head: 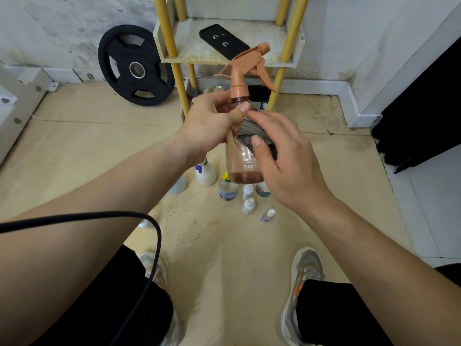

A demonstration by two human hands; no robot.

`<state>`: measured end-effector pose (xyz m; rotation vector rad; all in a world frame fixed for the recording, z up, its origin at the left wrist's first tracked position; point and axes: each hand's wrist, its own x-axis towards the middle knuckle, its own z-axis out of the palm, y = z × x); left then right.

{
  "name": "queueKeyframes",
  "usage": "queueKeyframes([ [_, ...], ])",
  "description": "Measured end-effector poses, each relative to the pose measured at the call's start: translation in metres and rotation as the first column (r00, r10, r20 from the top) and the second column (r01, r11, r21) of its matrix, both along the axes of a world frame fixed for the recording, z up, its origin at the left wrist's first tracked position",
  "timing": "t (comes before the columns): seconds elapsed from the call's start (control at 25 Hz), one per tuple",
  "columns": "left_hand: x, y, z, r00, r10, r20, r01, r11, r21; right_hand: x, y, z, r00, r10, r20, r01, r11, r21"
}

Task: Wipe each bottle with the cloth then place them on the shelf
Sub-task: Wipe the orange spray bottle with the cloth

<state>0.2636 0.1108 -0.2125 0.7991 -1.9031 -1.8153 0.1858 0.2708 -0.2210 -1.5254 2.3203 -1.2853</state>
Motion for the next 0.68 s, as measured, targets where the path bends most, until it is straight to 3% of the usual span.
queueKeyframes([
  [0.16, -0.002, 0.004, 0.0, 0.999, 0.034, 0.003, -0.034, 0.999, 0.016, 0.004, 0.001, -0.014, 0.991, -0.033, -0.127, 0.031, 0.999, -0.02],
  [0.36, 0.001, -0.007, 0.002, 0.989, 0.136, 0.06, -0.138, 0.99, 0.025, 0.013, 0.006, -0.034, 0.965, 0.042, -0.259, -0.019, 0.996, 0.089],
  [0.56, -0.003, 0.011, -0.003, 0.996, 0.042, 0.074, -0.046, 0.997, 0.062, -0.007, -0.002, -0.014, 0.997, -0.051, -0.056, 0.052, 0.999, 0.003],
  [0.68, -0.003, 0.007, -0.001, 0.993, 0.102, 0.051, -0.104, 0.994, 0.026, -0.012, -0.001, -0.012, 0.996, -0.082, 0.032, 0.08, 0.995, 0.056],
])
